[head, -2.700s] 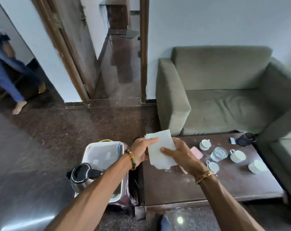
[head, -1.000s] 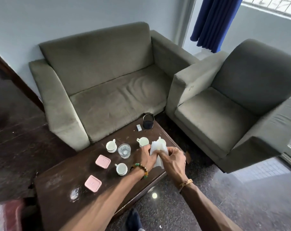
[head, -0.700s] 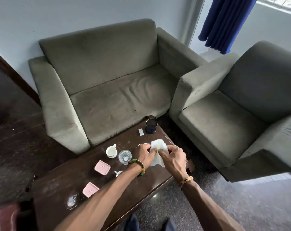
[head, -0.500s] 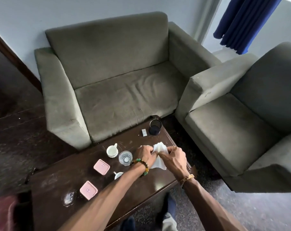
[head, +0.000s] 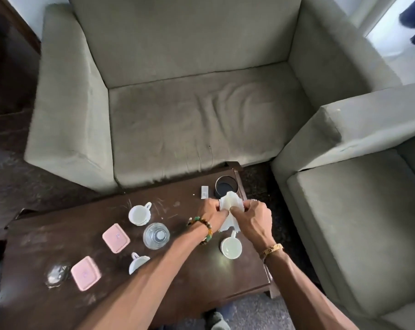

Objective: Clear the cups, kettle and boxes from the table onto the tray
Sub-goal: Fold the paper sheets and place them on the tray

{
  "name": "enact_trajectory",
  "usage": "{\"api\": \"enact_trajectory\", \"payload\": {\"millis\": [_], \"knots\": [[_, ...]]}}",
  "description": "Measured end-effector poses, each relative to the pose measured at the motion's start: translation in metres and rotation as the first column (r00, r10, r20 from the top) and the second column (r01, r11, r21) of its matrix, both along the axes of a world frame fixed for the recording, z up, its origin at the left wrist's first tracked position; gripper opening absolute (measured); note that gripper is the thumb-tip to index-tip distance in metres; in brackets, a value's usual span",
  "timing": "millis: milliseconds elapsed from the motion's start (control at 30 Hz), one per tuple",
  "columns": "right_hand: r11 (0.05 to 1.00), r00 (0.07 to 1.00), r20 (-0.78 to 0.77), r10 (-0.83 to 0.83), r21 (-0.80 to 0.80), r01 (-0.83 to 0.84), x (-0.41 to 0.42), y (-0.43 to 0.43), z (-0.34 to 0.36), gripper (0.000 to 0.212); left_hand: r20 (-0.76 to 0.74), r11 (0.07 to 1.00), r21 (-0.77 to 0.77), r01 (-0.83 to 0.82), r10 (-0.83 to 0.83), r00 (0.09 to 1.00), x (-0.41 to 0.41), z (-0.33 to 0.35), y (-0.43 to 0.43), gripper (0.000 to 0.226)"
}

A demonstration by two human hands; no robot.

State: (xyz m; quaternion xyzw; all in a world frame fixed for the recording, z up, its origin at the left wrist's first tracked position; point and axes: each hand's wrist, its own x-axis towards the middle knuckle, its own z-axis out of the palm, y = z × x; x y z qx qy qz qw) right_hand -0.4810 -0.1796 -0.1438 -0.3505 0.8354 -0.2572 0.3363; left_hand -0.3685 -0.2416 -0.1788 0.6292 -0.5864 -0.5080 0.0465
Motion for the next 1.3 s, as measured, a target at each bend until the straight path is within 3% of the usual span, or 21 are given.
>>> {"api": "enact_trajectory", "payload": {"millis": [100,267,400,567,867,1067,1300], "knots": [[0.999,1.000,-0.007,0.029,-0.030,-0.029,-0.019,-0.027,-0.029,0.040,0.010,1.000,-0.016,-0.002,0.002,1.000,-0.022,-0.022,-0.024,0.027],[0.995,0.999,-0.032,0.041,-0.089,-0.043,-0.036,-0.070,-0.066,0.046,0.243,0.934,-0.303,0.190,-0.117,0.963,-0.037,-0.047,-0.058,0.029],[0.992,0.999,-0.033,0.024,-0.124,-0.028,-0.042,-0.094,-0.091,0.042,0.272,0.884,-0.418,0.210,-0.099,0.957,-0.046,-0.068,-0.080,0.022],[0.997,0.996,-0.056,0.069,-0.033,-0.071,-0.045,-0.106,-0.123,0.011,0.286,0.894,-0.383,0.233,-0.125,0.950,-0.048,-0.097,-0.090,0.019],[0.993,0.980,-0.177,0.088,0.097,-0.072,-0.036,-0.094,-0.158,0.018,0.398,0.851,-0.345,0.396,-0.250,0.883,-0.048,-0.115,-0.084,0.012],[0.992,0.971,-0.218,0.096,0.099,-0.076,-0.040,-0.097,-0.156,0.020,0.437,0.811,-0.368,0.456,-0.282,0.854,-0.048,-0.111,-0.086,0.013],[0.970,0.908,-0.354,0.222,0.176,-0.168,-0.037,-0.087,-0.166,0.023,0.469,0.782,-0.362,0.507,-0.317,0.824,-0.042,-0.116,-0.082,0.016]]}}
